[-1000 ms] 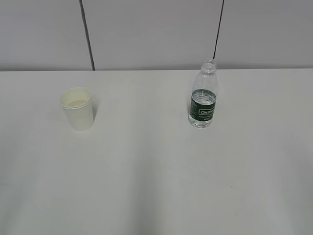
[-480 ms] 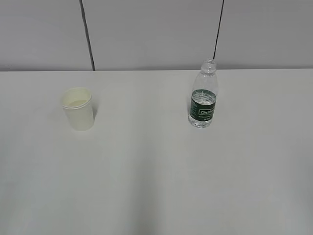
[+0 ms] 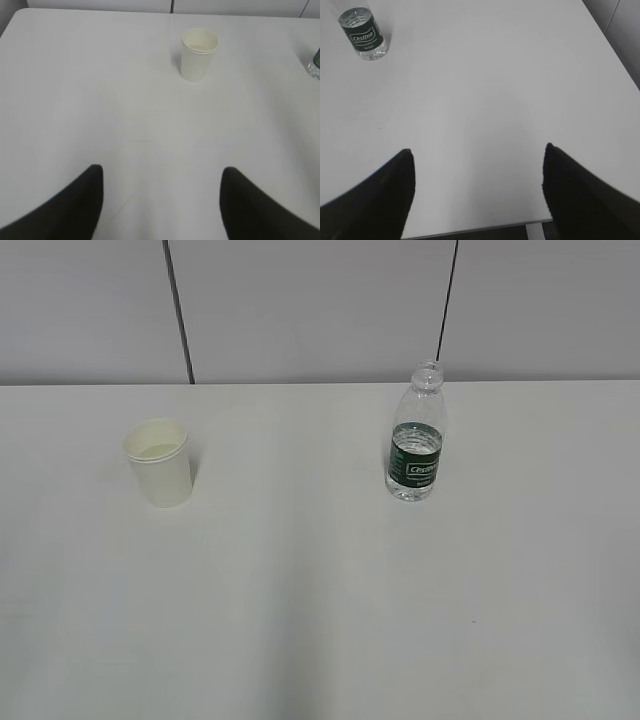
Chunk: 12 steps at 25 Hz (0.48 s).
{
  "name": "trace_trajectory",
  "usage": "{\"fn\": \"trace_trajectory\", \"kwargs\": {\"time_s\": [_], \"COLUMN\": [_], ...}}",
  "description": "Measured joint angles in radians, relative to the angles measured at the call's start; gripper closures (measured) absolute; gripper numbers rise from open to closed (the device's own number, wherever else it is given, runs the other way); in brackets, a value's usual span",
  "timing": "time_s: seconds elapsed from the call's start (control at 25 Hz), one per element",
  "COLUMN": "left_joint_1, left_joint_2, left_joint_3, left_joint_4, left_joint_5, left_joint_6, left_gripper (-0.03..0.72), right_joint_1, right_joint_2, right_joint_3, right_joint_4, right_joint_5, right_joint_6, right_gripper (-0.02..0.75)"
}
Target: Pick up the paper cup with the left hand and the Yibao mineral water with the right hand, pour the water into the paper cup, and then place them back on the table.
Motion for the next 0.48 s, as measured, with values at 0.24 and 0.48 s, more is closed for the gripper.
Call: {"fn": "trace_trajectory", "kwargs": {"time_s": [0.24, 0.48], "left_joint_1": [0.000, 0.000], "left_joint_2": [0.000, 0.000], "left_joint_3": [0.000, 0.000], "left_joint_4": [0.000, 0.000], "left_joint_5": [0.000, 0.000], "left_joint_6": [0.000, 0.000], "left_gripper": [0.241, 0.246], "right_joint_1": [0.000, 0.000], "right_joint_2": [0.000, 0.000], "right_joint_3": [0.000, 0.000], "right_joint_4": [0.000, 0.000], "right_joint_5": [0.000, 0.000], "right_joint_6": [0.000, 0.000], "right_gripper": [0.152, 0.152]}}
